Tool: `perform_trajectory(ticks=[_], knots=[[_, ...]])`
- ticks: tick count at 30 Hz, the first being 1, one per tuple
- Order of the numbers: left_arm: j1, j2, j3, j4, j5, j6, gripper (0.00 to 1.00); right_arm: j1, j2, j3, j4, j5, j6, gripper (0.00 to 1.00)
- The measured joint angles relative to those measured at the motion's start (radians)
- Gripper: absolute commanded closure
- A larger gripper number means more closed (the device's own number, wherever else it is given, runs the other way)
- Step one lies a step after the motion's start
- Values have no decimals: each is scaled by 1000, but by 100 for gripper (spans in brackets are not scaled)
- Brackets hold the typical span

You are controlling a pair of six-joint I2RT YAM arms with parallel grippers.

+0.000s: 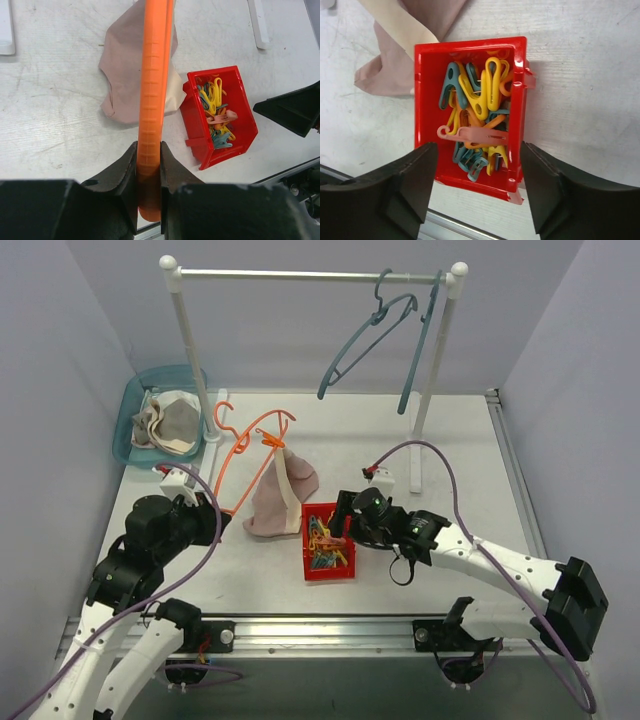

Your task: Remove the underwear clipped to the hanger

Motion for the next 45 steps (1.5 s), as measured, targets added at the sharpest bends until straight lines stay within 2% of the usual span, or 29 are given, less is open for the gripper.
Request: perform_trajectory(ticks=[1, 4, 9, 10, 12, 13, 15, 17, 22, 25, 28, 35, 45], knots=[[0, 0, 6, -4, 2, -1, 98, 3, 2, 13, -5, 2, -11, 25], [-1, 3, 13, -10, 3, -3, 97, 10, 18, 95, -19, 9, -50, 23], [-2, 11, 20, -34, 6, -11, 98, 12, 85, 294, -8, 34, -128, 27], [-2, 11, 22, -40, 6, -13, 97, 12, 102, 331, -3, 43, -143, 30], [-2, 6, 28, -48, 6, -18, 98, 11, 137, 384, 24, 60, -166, 46], [-3, 3, 31, -55, 6, -19, 98, 9, 154, 401, 41, 65, -174, 63], [-5, -8, 40, -63, 6, -22, 98, 0, 195, 421, 86, 71, -193, 73], [-5, -22, 48, -70, 8, -25, 97, -10, 243, 434, 124, 72, -200, 76], [-6, -44, 60, -90, 17, -32, 97, -26, 409, 516, 193, 50, -272, 70], [-5, -57, 61, -103, 18, -39, 97, -27, 471, 540, 225, 31, -328, 69], [-6, -61, 65, -113, 20, -45, 98, -27, 493, 540, 251, 25, -380, 74], [-6, -63, 69, -120, 22, -46, 97, -27, 523, 556, 300, 43, -438, 74], [-6, -89, 71, -118, 43, -66, 97, -37, 627, 544, 466, 6, -435, 73]])
